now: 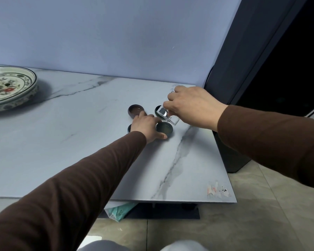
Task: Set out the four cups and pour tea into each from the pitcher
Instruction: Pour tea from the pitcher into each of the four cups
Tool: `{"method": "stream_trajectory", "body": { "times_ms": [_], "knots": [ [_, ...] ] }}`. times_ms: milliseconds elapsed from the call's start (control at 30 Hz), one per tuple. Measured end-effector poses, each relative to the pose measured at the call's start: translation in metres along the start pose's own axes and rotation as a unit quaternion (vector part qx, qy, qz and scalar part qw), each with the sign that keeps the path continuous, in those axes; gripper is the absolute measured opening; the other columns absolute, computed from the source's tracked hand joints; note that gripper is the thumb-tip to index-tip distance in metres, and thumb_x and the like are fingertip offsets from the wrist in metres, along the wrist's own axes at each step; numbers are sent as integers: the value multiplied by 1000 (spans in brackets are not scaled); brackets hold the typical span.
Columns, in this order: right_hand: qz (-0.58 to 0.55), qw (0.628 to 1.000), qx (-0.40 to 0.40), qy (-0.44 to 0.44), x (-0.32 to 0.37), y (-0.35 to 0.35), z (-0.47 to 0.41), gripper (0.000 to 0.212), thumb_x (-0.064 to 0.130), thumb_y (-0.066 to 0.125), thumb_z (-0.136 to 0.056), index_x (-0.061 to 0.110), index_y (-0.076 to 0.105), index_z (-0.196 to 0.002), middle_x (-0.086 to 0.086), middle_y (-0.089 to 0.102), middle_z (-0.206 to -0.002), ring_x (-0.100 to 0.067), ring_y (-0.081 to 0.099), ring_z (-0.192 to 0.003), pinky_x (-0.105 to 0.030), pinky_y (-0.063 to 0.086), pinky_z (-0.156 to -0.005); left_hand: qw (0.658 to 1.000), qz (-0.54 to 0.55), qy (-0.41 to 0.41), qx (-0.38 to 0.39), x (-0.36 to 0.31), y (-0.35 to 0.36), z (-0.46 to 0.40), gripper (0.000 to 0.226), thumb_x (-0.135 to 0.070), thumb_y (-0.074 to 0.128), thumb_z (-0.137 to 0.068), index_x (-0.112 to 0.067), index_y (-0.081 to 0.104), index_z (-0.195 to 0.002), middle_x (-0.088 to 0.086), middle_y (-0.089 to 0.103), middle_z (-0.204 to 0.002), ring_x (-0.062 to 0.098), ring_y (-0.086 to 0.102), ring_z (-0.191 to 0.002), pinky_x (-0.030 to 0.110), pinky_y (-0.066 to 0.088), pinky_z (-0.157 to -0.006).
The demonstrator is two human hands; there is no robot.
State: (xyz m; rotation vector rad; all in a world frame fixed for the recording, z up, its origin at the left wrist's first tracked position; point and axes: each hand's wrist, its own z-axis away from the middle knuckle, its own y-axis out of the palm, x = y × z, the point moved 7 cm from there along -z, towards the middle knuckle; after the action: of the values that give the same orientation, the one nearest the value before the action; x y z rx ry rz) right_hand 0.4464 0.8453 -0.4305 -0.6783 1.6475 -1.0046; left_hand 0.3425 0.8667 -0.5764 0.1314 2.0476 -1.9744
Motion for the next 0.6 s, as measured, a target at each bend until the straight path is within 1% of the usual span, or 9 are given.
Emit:
{"method": "stream_trajectory", "body": {
  "times_ms": [67, 167, 200, 300, 367, 433, 467, 533, 600],
  "knots": [
    [-1, 1000, 1, 0, 1, 0, 0, 16, 29, 47, -101, 21, 60, -95, 6, 38, -78, -20, 44, -81, -34, 33, -54, 1000, 0, -1, 0, 0, 0, 0, 64, -71, 65, -67, -36, 61, -121, -4, 65, -109, 27, 42, -110, 38, 37, -85],
    [-8, 1000, -5, 6, -1, 1, 0, 15, 28, 48, -100, 21, 60, -94, 6, 39, -78, -19, 37, -78, -34, 32, -53, 1000, 2, 0, 0, 0, 0, 0, 64, -71, 65, -68, -35, 62, -120, -4, 65, -109, 27, 42, -110, 38, 37, -85],
    [-14, 1000, -8, 10, -2, 2, 0, 16, 29, 48, -100, 20, 60, -94, 6, 40, -77, -19, 37, -78, -34, 32, -53, 1000, 3, 1, 0, 0, -1, 0, 64, -70, 65, -68, -35, 62, -120, -3, 65, -109, 27, 43, -110, 38, 37, -85],
    [-46, 998, -18, 46, -12, 6, 3, 21, 34, 46, -100, 19, 59, -95, 1, 54, -83, -25, 51, -86, -35, 33, -56, 1000, 4, 3, 1, -1, -1, 1, 65, -70, 66, -68, -34, 61, -122, -3, 65, -110, 28, 43, -111, 38, 37, -85],
    [-99, 989, -27, 110, -26, 12, 9, 25, 39, 45, -99, 19, 58, -92, -1, 60, -88, -28, 55, -90, -35, 34, -60, 1000, 5, 2, 2, -1, -2, 1, 66, -70, 66, -68, -34, 61, -123, -3, 65, -111, 27, 42, -111, 37, 36, -84],
    [-164, 965, -25, 202, -45, 24, 18, 27, 41, 46, -97, 19, 57, -86, 0, 61, -85, -29, 56, -85, -34, 37, -62, 1000, 6, 0, 5, -1, -2, 1, 67, -70, 66, -68, -34, 60, -124, -3, 65, -112, 27, 42, -112, 37, 36, -84],
    [-200, 946, -18, 254, -54, 31, 25, 27, 41, 46, -96, 19, 58, -85, 1, 61, -81, -29, 56, -83, -35, 39, -63, 1000, 7, -1, 7, -1, -2, 1, 67, -69, 66, -68, -33, 60, -124, -2, 65, -113, 27, 42, -112, 37, 36, -84],
    [-280, 893, -4, 352, -70, 48, 40, 27, 41, 46, -95, 23, 62, -83, 4, 61, -76, -26, 57, -79, -35, 40, -65, 1000, 10, -4, 12, -2, -1, 1, 67, -69, 66, -68, -32, 60, -124, -2, 64, -114, 27, 42, -113, 37, 38, -86],
    [-356, 831, 2, 428, -79, 62, 53, 28, 41, 45, -96, 25, 63, -80, 6, 61, -78, -22, 56, -78, -32, 36, -65, 1000, 7, -7, 17, -2, -1, 2, 67, -68, 66, -69, -32, 60, -125, -2, 63, -115, 27, 42, -113, 37, 38, -87]
  ]
}}
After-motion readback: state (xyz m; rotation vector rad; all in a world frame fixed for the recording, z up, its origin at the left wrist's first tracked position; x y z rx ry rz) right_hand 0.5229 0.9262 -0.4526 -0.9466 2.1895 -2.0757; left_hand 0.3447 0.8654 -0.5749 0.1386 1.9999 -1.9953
